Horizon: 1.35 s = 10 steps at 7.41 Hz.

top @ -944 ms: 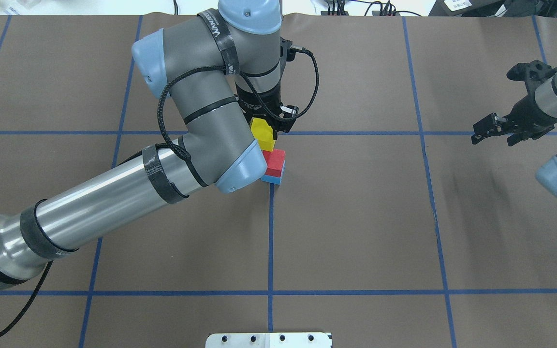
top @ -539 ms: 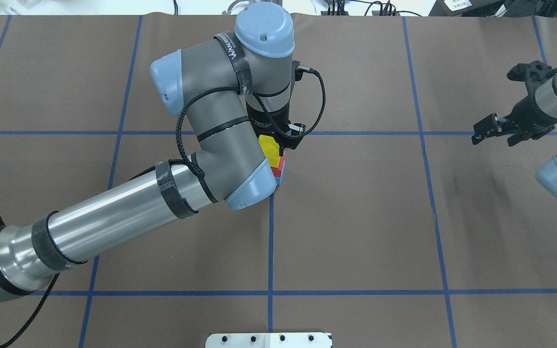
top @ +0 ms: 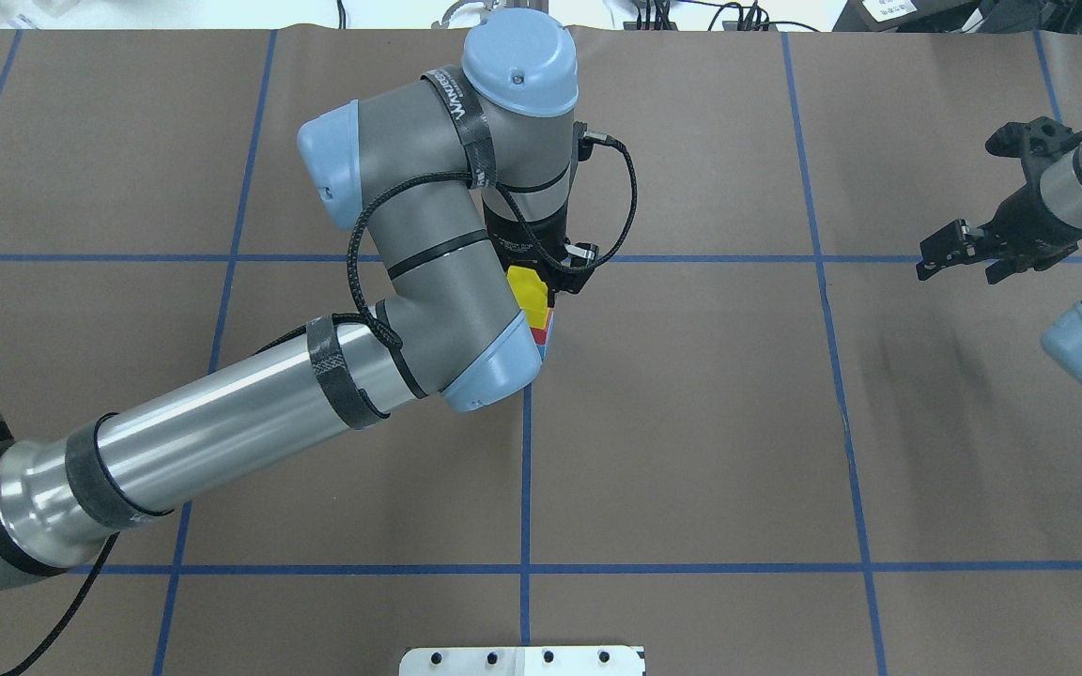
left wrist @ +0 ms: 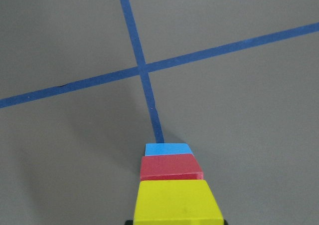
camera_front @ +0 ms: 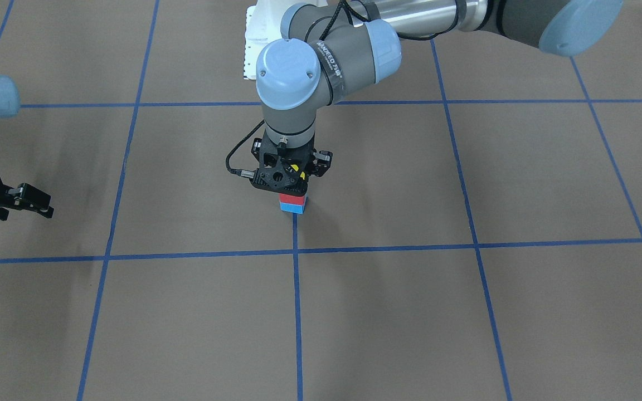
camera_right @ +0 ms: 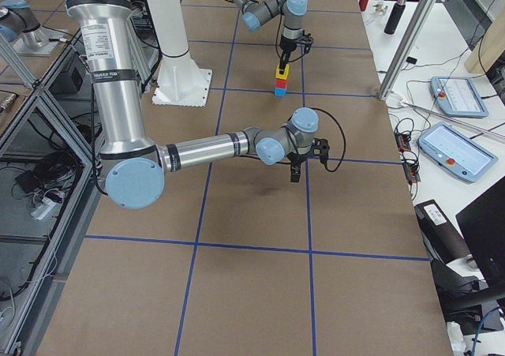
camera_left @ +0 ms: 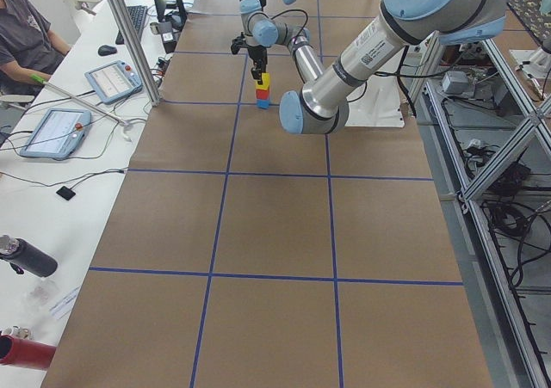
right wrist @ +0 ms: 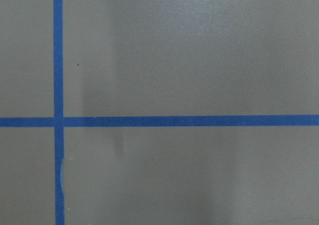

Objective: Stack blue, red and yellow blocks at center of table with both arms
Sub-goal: 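Lower the yellow cube onto the red cube with the left gripper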

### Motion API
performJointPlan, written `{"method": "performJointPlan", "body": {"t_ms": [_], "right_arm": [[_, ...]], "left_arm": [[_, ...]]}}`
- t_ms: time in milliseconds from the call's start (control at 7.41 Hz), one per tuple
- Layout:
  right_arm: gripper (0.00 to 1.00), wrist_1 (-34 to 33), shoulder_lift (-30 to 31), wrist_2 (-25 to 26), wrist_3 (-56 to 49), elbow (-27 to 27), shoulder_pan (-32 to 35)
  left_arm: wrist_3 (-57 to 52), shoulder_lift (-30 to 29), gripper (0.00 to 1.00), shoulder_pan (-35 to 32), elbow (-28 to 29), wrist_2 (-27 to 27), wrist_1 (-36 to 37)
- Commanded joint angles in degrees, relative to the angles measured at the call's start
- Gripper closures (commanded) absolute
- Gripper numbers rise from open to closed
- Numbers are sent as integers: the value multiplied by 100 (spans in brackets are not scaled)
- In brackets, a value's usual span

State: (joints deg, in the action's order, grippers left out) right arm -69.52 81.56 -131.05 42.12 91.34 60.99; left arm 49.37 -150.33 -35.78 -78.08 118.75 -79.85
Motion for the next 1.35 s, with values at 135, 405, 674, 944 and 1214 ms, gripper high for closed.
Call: {"method": "performJointPlan", "body": {"t_ms": [135, 405, 674, 944, 1214], "right_arm": [[0, -9, 0, 0, 7, -11, -8], [0, -9, 0, 0, 7, -20, -8], [0, -9, -9, 0, 24, -55, -8], [0, -9, -9, 0, 24, -64, -8], [0, -9, -9, 0, 16, -72, -8]], "left_arm": [[186, 4, 100, 27, 3, -63, -13], [415, 12, 100, 79, 3, -158, -39], [441, 3, 100, 106, 3, -168, -65], [459, 3, 100, 106, -6, -168, -65], [459, 12, 100, 97, -23, -168, -57]]}}
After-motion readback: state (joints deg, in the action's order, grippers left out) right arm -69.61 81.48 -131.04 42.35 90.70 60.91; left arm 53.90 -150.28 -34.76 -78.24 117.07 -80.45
